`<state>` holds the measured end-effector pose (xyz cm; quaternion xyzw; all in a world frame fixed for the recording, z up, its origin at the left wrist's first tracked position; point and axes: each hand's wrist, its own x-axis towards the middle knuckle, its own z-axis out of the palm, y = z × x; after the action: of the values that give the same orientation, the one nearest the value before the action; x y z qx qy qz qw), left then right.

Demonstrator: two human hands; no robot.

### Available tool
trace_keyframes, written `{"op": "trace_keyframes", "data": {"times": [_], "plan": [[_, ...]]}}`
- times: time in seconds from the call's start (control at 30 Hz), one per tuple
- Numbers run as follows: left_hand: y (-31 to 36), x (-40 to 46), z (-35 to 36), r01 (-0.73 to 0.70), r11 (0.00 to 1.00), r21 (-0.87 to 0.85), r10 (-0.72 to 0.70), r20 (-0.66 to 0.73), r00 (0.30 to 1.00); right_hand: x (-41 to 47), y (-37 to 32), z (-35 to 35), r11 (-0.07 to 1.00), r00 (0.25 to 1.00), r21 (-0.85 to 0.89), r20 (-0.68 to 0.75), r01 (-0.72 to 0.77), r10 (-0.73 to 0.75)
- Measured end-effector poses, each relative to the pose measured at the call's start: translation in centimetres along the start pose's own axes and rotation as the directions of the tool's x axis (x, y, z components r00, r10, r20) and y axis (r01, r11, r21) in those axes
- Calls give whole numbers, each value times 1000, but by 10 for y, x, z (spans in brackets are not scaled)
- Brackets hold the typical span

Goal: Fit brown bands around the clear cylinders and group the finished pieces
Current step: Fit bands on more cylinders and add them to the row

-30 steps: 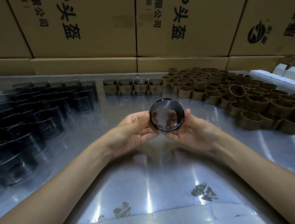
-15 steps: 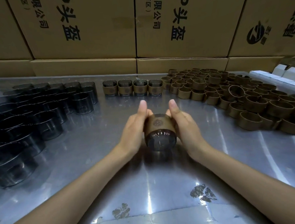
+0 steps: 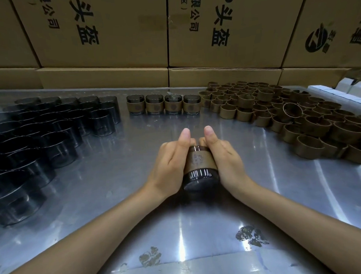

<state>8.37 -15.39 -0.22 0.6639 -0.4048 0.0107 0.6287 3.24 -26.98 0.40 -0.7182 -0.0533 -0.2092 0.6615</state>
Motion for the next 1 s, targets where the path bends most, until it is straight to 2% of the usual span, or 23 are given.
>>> {"op": "trace_keyframes", "data": {"times": [0.17,0.33,0.5,0.57,0.67,0.77,0.87,1.0], "plan": [[-1,2,-8,-139,958,251,134,38,990,5,6,-4,989,996,-128,61,70,-62],[-5,7,-18,-181,888,423,195,8,981,7,13,-15,953,983,-301,185,40,18],[-6,9,-21,-283,820,498,303,43,952,11,18,-22,898,974,-420,223,135,-42],[-9,11,-23,-279,804,525,299,49,953,13,19,-27,863,975,-475,205,174,-84],[-17,15,-27,-152,855,496,189,-24,982,21,23,-35,826,986,-542,139,153,-91],[-28,21,-37,-1,884,467,77,-144,987,35,31,-42,835,996,-546,82,73,-34],[-40,33,-49,175,888,426,-57,-274,960,57,38,-49,868,998,-495,39,-28,54],[-60,55,-65,383,844,375,-247,-363,899,93,51,-55,866,974,-453,-168,-213,151]]}}
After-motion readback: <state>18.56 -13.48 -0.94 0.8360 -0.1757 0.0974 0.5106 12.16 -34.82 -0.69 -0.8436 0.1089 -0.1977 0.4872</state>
